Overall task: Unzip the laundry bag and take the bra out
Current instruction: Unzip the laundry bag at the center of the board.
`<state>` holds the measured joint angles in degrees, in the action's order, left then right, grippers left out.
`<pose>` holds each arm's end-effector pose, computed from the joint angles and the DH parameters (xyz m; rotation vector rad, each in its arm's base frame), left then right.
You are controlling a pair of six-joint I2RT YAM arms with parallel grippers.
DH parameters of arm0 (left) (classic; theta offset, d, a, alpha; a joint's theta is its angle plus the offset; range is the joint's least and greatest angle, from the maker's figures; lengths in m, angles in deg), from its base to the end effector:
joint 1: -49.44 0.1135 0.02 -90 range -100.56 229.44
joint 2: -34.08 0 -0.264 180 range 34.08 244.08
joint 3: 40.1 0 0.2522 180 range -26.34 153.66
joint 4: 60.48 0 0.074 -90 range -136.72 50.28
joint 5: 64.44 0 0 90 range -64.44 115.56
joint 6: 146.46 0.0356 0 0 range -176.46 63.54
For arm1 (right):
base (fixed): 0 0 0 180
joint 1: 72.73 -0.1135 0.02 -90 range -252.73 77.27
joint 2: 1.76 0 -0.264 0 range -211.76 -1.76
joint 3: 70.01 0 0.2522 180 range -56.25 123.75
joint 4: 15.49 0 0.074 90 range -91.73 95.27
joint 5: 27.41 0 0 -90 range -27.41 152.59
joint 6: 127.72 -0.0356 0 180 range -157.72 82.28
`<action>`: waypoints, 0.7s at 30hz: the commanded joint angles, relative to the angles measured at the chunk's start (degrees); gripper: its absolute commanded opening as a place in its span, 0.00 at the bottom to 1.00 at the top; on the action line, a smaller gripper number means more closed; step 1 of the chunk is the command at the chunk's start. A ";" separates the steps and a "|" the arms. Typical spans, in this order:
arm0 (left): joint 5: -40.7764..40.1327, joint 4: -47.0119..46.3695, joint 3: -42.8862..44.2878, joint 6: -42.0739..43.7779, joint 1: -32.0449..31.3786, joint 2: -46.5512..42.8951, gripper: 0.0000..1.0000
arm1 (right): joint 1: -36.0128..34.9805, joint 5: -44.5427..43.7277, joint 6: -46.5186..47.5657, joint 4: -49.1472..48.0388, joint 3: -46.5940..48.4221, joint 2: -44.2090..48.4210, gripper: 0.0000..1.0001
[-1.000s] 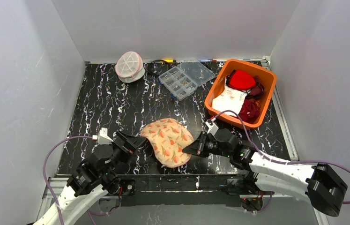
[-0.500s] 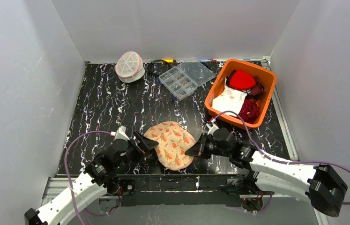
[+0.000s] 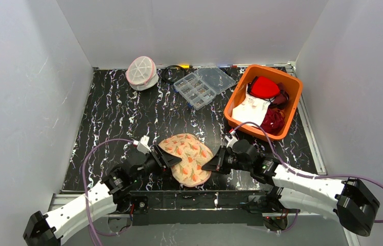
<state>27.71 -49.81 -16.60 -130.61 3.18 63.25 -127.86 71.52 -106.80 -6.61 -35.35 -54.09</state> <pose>0.0997 -0.1061 0.1864 -0.4867 2.0847 -1.4111 0.1079 0.1645 0.1971 0.1755 2.3838 1.3917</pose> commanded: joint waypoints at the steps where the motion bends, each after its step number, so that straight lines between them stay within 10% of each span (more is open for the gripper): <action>1: 0.86 -5.61 -0.16 1.01 -0.92 1.20 0.47 | 0.14 1.07 -0.84 -4.69 2.34 -0.25 0.01; 6: 1.05 -7.28 -0.90 0.51 -1.23 2.33 0.15 | 0.18 1.09 0.97 -3.95 2.99 0.39 0.01; 8: 0.63 -7.19 -0.71 0.10 -1.23 2.15 0.01 | 0.15 0.77 4.55 -0.83 5.15 0.69 0.24; 12: -1.36 -3.71 0.95 -3.12 -1.26 1.44 0.00 | 0.07 -1.15 12.67 8.44 11.92 1.48 0.70; 21: -18.18 28.20 19.44 -8.87 -1.29 2.39 0.00 | 0.04 -12.60 23.50 13.17 15.95 9.10 0.81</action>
<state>19.77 -37.18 -5.63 -136.20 2.15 65.28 -127.64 66.41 -89.38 5.67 -20.90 -48.96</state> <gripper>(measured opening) 0.058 0.810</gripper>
